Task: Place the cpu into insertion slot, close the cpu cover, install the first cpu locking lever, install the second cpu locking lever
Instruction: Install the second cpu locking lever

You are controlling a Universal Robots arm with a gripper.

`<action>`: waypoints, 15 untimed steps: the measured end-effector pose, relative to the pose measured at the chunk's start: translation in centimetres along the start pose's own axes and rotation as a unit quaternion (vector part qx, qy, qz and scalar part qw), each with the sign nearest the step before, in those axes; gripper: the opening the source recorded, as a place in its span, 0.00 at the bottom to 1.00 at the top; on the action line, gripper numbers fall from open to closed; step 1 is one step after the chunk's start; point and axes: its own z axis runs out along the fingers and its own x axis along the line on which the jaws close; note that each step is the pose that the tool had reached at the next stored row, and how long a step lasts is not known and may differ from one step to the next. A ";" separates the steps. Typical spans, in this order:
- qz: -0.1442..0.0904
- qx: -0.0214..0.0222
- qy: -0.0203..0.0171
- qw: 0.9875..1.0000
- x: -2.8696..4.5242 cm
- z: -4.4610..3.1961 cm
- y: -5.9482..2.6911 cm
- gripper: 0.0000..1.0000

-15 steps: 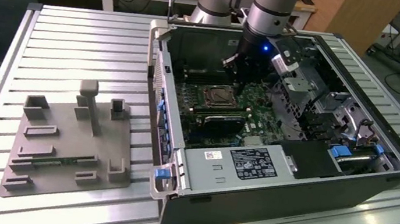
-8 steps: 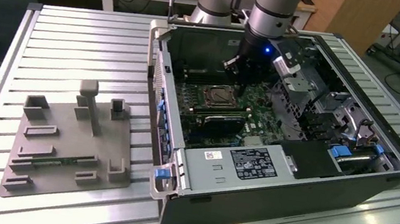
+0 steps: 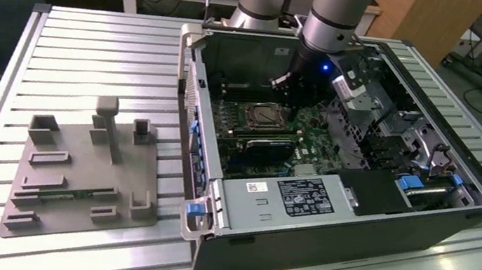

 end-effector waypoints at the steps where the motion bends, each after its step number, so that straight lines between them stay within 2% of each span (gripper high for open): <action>1: 0.000 -0.009 0.000 1.000 0.01 0.00 -0.08 0.10; 3: 0.000 -0.026 0.000 1.000 0.05 -0.01 -0.26 0.10; 4: 0.000 -0.031 0.000 1.000 0.09 -0.01 -0.43 0.10; 5: 0.000 -0.033 0.000 0.999 0.11 -0.01 -0.64 0.10; 9: 0.000 -0.038 0.000 0.999 0.30 -0.02 -1.60 0.10; 11: 0.000 -0.043 0.000 0.999 0.65 0.00 -1.85 0.10; 13: 0.000 -0.050 -0.001 0.999 1.09 0.01 -1.98 0.10; 15: 0.000 -0.055 -0.001 0.999 1.61 0.01 -2.19 0.10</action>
